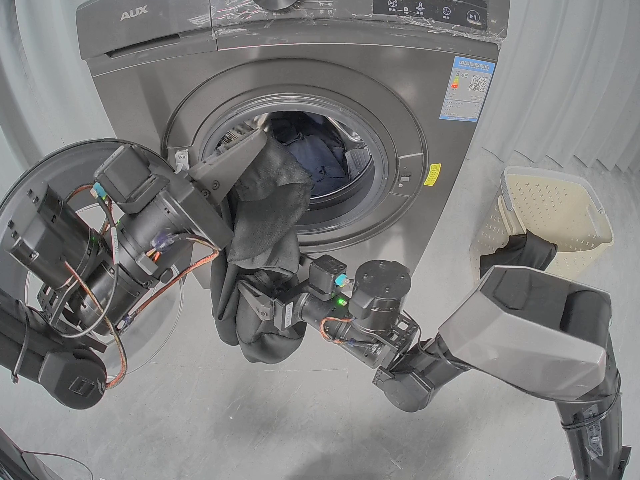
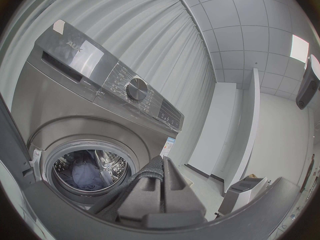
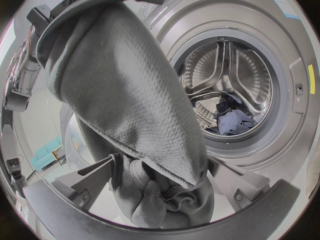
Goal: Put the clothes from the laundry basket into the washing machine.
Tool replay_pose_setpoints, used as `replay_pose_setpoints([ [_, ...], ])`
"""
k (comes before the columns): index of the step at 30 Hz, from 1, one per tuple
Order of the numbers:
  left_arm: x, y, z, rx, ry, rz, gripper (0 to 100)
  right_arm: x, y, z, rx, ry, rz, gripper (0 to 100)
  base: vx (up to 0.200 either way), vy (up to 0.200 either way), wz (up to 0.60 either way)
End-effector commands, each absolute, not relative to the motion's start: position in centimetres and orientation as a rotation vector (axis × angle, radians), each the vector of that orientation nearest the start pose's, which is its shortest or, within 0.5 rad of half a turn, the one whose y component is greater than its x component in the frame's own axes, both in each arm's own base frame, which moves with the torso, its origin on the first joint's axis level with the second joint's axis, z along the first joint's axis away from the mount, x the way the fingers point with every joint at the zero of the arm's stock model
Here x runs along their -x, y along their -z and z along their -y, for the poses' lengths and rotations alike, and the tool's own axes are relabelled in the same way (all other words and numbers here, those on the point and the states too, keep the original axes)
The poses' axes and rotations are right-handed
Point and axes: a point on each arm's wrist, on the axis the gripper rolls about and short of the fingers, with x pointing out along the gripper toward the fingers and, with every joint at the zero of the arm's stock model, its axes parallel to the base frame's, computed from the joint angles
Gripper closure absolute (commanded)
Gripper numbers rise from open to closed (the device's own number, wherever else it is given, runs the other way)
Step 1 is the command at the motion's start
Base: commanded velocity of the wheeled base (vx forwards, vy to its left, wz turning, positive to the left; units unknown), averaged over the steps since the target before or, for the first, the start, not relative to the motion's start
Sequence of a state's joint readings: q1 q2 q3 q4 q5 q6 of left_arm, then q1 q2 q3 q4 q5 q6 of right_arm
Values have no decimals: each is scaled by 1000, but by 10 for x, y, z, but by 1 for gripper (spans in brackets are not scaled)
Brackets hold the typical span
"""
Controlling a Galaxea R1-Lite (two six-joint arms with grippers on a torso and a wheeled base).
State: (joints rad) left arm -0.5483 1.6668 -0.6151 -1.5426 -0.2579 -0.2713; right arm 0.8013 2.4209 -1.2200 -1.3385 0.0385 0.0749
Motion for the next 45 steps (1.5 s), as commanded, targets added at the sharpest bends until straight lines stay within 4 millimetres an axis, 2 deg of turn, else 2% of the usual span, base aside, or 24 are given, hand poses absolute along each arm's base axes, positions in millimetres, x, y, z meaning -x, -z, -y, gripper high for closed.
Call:
replay_pose_setpoints([
  [1,-227,-233,146,324,854,393,100,-327,-58,-345,-127,-847,99,0,0,0,0],
  [7,-226,-235,145,326,855,402,100,-331,-51,-350,-131,-844,99,0,0,0,0],
  [11,-225,-239,144,328,853,418,100,-341,-42,-352,-138,-834,105,0,0,0,0],
  [17,-226,-240,144,330,852,420,100,-346,-39,-357,-159,-802,120,0,0,0,0],
  [18,-226,-240,144,330,852,420,100,-346,-39,-357,-159,-802,120,100,0,0,0],
  [23,-227,-241,143,329,844,423,100,-350,-46,-352,-170,-787,134,100,0,0,0],
  [26,-228,-241,141,329,833,424,100,-356,-55,-340,-181,-753,140,100,0,0,0],
  [31,-241,-238,124,309,756,422,100,-358,-78,-306,-192,-651,123,100,0,0,0],
  [33,-249,-233,114,295,712,404,100,-355,-92,-285,-186,-617,109,100,0,0,0],
  [34,-249,-233,114,295,712,404,100,-355,-92,-285,-186,-617,109,100,0,0,0],
  [35,-255,-227,111,289,691,382,100,-351,-102,-269,-184,-594,100,100,0,0,0],
  [37,-259,-220,110,285,684,356,100,-347,-111,-257,-183,-577,101,100,0,0,0],
  [41,-262,-200,112,270,680,286,100,-343,-128,-249,-192,-571,128,100,0,0,0],
  [44,-269,-169,114,218,667,187,100,-340,-143,-247,-203,-571,159,100,0,0,0],
  [45,-271,-164,115,208,663,171,100,-340,-146,-247,-205,-573,163,100,0,0,0],
])
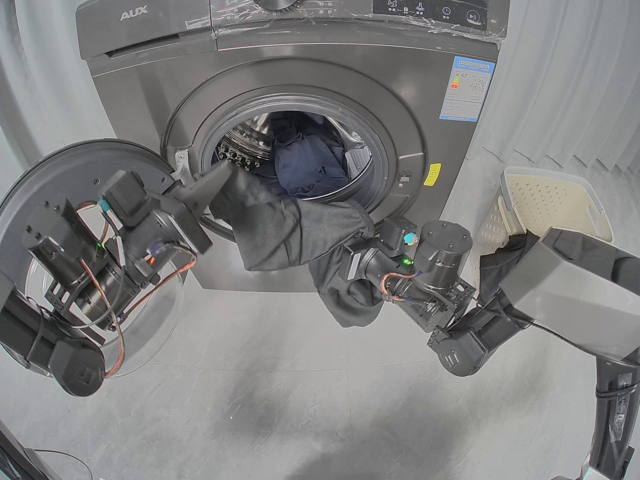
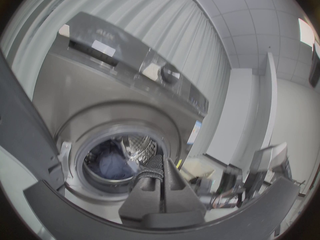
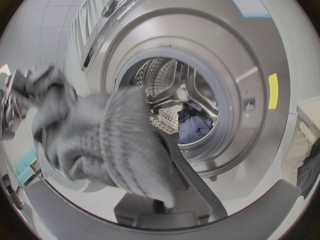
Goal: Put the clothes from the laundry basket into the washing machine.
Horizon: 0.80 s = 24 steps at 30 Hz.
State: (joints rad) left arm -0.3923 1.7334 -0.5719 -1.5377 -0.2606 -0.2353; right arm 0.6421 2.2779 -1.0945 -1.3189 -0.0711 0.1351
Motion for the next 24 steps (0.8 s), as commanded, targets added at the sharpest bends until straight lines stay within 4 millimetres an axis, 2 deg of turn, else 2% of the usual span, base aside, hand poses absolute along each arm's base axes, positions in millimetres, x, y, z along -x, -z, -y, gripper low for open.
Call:
replay_pose_setpoints([
  [1,-273,-153,116,187,658,137,100,-339,-149,-247,-208,-573,172,100,0,0,0],
  [3,-275,-144,116,169,656,108,100,-338,-151,-247,-211,-572,178,100,0,0,0],
  [4,-276,-129,117,140,654,57,100,-338,-152,-248,-212,-573,181,100,0,0,0],
  [8,-274,-99,118,72,691,-42,100,-336,-158,-248,-219,-569,195,100,0,0,0],
  [14,-278,-88,119,69,699,-77,100,-334,-160,-250,-221,-577,199,100,0,0,0],
  [15,-279,-87,119,70,698,-81,0,-334,-160,-250,-221,-577,199,100,0,0,0],
  [19,-279,-81,116,70,696,-108,0,-337,-162,-248,-223,-568,208,100,0,0,0],
  [24,-267,-52,117,45,726,-236,0,-340,-168,-247,-231,-563,232,100,0,0,0],
])
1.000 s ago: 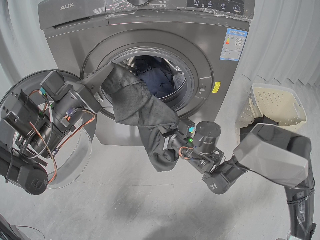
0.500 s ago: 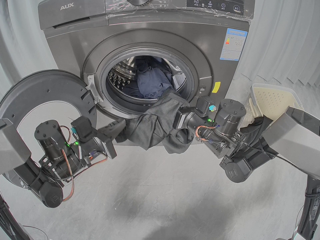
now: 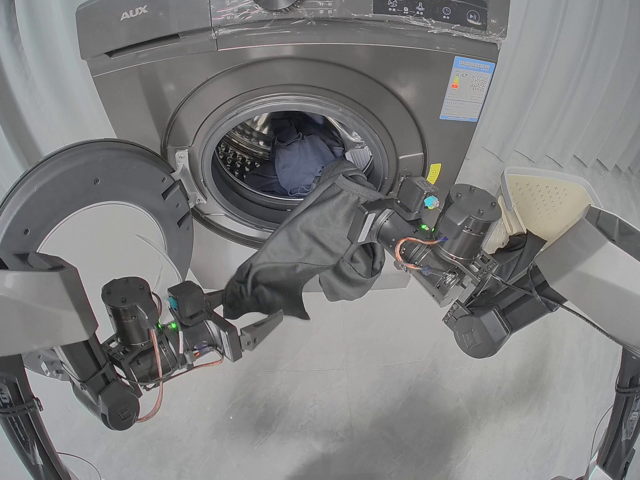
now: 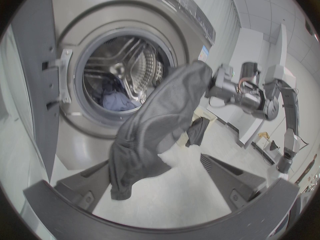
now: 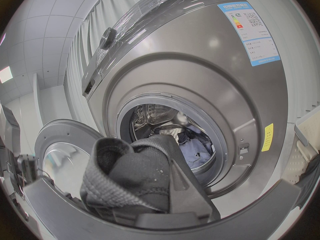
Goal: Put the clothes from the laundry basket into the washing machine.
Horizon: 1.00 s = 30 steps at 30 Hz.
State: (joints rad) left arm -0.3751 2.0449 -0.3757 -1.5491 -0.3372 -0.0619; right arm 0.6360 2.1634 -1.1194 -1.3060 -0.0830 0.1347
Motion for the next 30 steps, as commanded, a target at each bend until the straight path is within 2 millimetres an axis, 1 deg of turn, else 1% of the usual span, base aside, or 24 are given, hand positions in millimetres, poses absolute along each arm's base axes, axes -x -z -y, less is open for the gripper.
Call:
replay_pose_setpoints([
  [1,-261,-45,120,29,755,-269,0,-341,-170,-247,-234,-564,240,100,0,0,0],
  [3,-251,-38,125,6,791,-304,0,-341,-172,-248,-236,-564,245,100,0,0,0],
  [4,-251,-38,125,6,791,-304,0,-341,-172,-248,-236,-564,245,100,0,0,0],
  [6,-242,-33,128,-16,815,-334,0,-342,-172,-248,-236,-564,244,100,0,0,0],
  [7,-244,-35,130,-20,822,-320,0,-341,-171,-249,-235,-567,242,100,0,0,0],
  [9,-255,-44,136,-16,821,-251,0,-339,-170,-252,-235,-574,238,100,0,0,0],
  [11,-271,-58,145,-4,820,-158,0,-339,-170,-253,-235,-577,237,100,0,0,0],
  [12,-271,-58,145,-4,820,-158,0,-339,-170,-253,-235,-577,237,100,0,0,0],
  [13,-284,-72,152,6,818,-78,0,-338,-169,-254,-235,-580,235,100,0,0,0],
  [14,-289,-77,155,9,817,-46,0,-338,-168,-255,-234,-582,232,100,0,0,0],
  [17,-300,-86,167,23,830,16,0,-337,-166,-257,-231,-586,224,100,0,0,0],
  [20,-307,-85,177,39,830,30,0,-334,-164,-260,-230,-596,219,100,0,0,0],
  [22,-316,-84,184,49,823,51,0,-331,-163,-264,-231,-608,215,100,0,0,0],
  [30,-344,-73,203,55,819,99,0,-323,-163,-274,-232,-635,201,100,0,0,0],
])
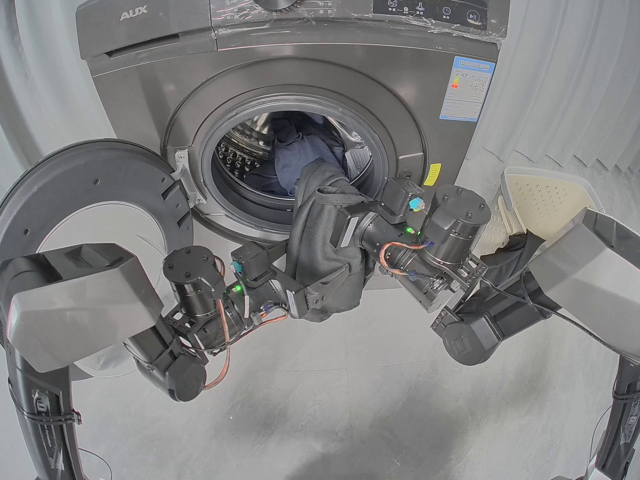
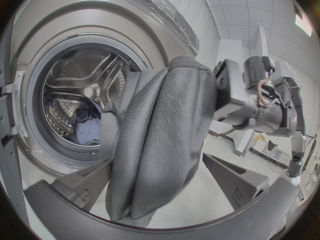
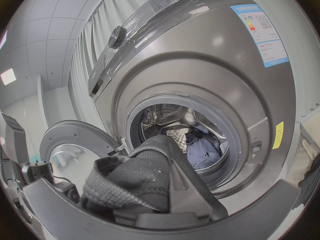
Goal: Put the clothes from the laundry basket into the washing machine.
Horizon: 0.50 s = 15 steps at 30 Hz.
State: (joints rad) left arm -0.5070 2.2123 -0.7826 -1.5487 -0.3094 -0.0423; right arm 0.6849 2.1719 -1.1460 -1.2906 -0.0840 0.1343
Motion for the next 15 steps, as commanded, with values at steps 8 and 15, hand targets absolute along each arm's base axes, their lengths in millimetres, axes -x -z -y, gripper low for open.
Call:
replay_pose_setpoints([
  [8,-367,-68,210,64,755,150,0,-305,-159,-286,-233,-681,173,100,0,0,0],
  [15,-383,-73,204,81,650,198,0,-298,-161,-289,-240,-696,167,100,0,0,0],
])
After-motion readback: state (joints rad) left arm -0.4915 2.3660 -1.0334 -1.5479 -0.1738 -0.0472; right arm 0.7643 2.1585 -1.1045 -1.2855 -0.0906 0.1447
